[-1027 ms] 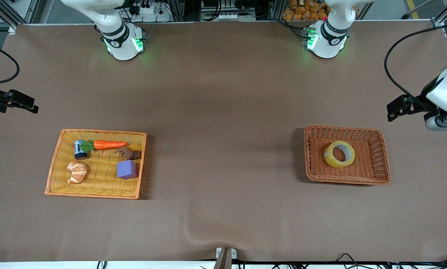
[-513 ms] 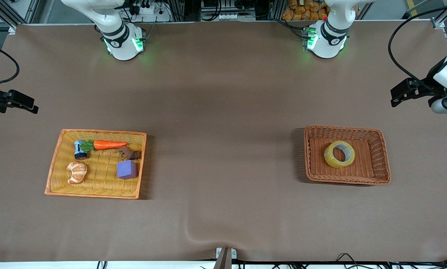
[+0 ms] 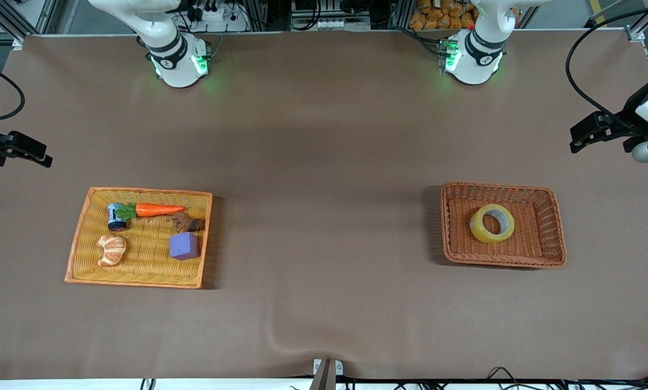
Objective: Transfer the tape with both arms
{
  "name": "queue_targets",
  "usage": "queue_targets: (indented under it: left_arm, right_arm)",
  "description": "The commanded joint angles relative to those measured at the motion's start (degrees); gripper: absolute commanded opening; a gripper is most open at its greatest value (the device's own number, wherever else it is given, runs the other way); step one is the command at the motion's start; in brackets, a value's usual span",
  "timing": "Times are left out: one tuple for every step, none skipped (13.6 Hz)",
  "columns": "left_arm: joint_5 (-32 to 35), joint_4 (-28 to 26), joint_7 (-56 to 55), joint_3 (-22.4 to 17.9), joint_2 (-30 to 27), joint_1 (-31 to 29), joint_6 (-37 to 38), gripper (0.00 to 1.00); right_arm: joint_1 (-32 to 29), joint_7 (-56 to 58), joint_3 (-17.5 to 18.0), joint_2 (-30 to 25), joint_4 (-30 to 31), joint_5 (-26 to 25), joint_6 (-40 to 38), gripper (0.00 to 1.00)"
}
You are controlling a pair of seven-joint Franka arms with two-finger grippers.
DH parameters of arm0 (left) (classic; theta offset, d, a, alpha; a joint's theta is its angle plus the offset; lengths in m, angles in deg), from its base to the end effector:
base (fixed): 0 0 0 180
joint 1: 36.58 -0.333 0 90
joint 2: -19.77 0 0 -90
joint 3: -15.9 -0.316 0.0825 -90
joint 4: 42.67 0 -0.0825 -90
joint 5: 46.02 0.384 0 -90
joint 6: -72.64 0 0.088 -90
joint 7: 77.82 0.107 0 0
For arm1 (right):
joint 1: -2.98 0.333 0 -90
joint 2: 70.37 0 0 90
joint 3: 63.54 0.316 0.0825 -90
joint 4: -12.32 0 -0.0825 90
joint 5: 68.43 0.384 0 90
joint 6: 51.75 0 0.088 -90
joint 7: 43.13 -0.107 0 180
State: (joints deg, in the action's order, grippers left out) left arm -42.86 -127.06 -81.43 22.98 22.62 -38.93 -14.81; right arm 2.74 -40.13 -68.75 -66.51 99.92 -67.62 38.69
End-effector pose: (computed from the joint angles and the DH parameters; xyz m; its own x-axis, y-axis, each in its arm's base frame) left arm 0.5647 -0.0386 0.6391 0.9998 -0.0170 0.0072 -0.0166 -0.9987 -0.0486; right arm 0.5733 -0.0514 0.6070 0.9989 -0.0427 -0.0171 -0.0429 -0.9990 -0.0089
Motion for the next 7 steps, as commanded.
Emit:
queue_targets:
  left_arm:
    - [-1.2,-0.8,0.7,-0.9,-1.3,0.6,1.3,1.00]
    - [-1.2,-0.6,0.7,-0.9,-1.2,0.6,1.6,1.00]
    - [-1.3,-0.6,0.6,-0.8,-1.2,0.5,1.7,1.00]
    - [-1.3,-0.5,0.6,-0.8,-1.2,0.5,2.1,1.00]
    - [-1.6,-0.5,0.6,-0.8,-1.2,0.5,2.5,1.00]
    - [-1.6,-0.3,0.6,-0.8,-1.2,0.4,3.1,1.00]
    - [-1.6,0.2,0.6,-0.8,-1.1,0.4,3.2,1.00]
  right_arm:
    - [-0.9,-0.7,0.7,-0.4,-0.4,0.4,-0.1,1.00]
    - [-0.9,-0.7,0.7,-0.4,-0.3,0.4,-0.1,1.00]
    - [-0.9,-0.7,0.7,-0.3,-0.2,0.4,-0.1,1.00]
    - [-0.9,-0.7,0.7,-0.3,-0.2,0.4,-0.1,1.00]
    - [-0.9,-0.7,0.7,-0.3,-0.2,0.4,-0.2,1.00]
    - [-0.8,-0.7,0.7,-0.4,-0.2,0.4,-0.3,1.00]
    - [-0.8,-0.7,0.7,-0.4,-0.2,0.4,-0.4,1.00]
